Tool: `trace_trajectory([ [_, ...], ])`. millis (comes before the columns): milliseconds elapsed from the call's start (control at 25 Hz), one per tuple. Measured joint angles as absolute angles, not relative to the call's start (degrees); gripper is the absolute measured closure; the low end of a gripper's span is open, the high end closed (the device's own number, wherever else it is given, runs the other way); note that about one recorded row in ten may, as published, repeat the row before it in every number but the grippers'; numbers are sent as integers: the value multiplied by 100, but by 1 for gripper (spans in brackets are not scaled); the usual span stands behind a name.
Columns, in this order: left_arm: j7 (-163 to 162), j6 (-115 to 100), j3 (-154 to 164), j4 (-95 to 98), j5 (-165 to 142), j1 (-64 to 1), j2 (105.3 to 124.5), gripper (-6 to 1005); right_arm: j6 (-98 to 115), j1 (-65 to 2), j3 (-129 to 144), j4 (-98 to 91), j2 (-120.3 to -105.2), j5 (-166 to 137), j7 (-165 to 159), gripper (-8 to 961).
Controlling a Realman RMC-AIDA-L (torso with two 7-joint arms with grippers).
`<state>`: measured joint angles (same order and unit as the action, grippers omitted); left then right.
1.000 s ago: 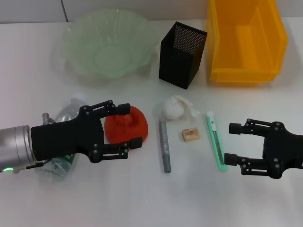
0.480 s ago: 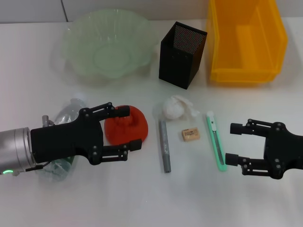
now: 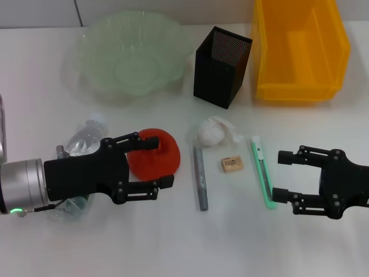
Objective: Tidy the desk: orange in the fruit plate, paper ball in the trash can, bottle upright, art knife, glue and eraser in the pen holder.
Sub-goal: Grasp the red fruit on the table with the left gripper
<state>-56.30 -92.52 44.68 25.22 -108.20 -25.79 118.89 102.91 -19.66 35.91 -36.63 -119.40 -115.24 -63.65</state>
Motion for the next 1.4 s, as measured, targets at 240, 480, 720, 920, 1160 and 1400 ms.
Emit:
trace_trajectory([
  [240, -5638, -9232, 4473, 2522, -10793, -2574, 11896, 158, 10280, -1969, 3571, -3619, -11943, -11522, -6363, 185],
  [480, -5628, -9207, 4473, 2522, -10783, -2575, 11900, 162, 10273, -1969, 3541, -3613, -11945, -11522, -6362, 185],
  [720, -5631, -9204, 4473, 2522, -10776, -2580, 11894, 165, 10273, -1969, 3539, -3612, -11945, -11522, -6362, 186],
  [920, -5638, -9176, 4474, 2522, -10777, -2584, 11900, 168, 10273, -1969, 3542, -3612, -11945, -11522, -6362, 186],
  [1160, -5577, -9064, 4430, 2522, -10716, -2545, 11900, 172, 10271, -1969, 3542, -3612, -11945, -11522, -6362, 186],
  [1400, -5542, -8393, 4492, 2494, -10441, -2549, 11909, 176, 10199, -1949, 3545, -3518, -11942, -11522, -6362, 186],
])
